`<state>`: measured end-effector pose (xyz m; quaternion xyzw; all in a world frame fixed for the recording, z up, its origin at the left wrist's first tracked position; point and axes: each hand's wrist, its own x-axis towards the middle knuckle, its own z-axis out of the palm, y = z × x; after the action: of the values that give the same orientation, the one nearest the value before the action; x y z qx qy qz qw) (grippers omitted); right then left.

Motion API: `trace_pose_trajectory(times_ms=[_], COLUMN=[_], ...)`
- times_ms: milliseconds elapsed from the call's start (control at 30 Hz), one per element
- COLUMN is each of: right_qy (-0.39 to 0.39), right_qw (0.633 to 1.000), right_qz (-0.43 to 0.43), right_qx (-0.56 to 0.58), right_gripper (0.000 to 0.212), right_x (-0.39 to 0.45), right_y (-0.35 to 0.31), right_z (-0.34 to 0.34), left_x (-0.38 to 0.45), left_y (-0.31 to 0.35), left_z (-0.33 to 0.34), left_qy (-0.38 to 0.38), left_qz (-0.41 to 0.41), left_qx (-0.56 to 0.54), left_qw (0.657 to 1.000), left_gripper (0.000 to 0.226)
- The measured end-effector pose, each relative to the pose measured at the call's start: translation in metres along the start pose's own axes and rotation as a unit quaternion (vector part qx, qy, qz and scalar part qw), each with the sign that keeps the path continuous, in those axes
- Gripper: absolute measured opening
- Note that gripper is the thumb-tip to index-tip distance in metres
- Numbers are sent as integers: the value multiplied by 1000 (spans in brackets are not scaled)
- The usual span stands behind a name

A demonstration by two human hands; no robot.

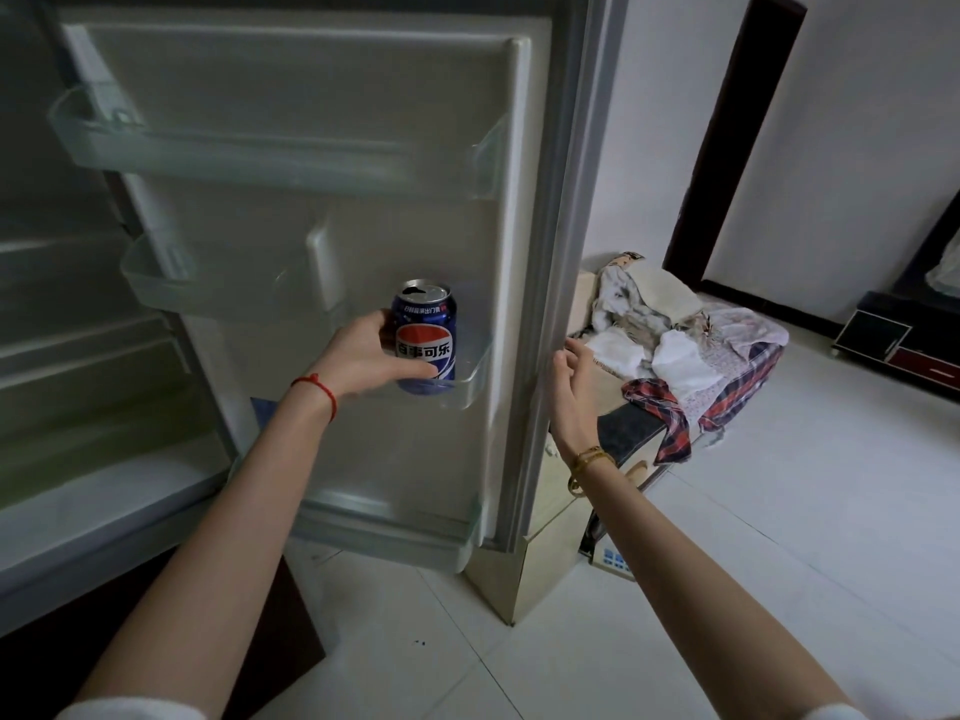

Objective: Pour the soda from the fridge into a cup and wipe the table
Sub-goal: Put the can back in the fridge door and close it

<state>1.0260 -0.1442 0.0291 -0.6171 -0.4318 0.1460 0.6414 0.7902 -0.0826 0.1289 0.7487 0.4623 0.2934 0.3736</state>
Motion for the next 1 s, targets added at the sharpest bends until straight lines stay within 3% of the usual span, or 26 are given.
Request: trace_pose_trajectory(times_ms=[167, 333, 400, 767, 1000], right_qy=[-27, -44, -39, -17, -16], right_qw=[1000, 999, 999, 999, 996], right_qz=[0, 4, 1, -7, -67], right_qx=[3, 0, -6, -36, -48], right_gripper=[38, 38, 38, 49, 35], right_x=[-1, -3, -7, -51, -101], right_y=[-1, 0, -1, -12, -26], right_z=[-8, -12, -14, -20, -25], left_x=[-17, -64, -86, -164, -197], left_y=[3, -5, -14, -25, -31], left_z=[3, 31, 48, 108, 102], left_qy=[50, 259, 297, 200, 193], left_qz=[0, 50, 91, 92, 80], left_qx=[26, 82, 80, 39, 11], left_qw=[998, 961, 947, 975, 978], left_gripper=[98, 74, 66, 65, 62])
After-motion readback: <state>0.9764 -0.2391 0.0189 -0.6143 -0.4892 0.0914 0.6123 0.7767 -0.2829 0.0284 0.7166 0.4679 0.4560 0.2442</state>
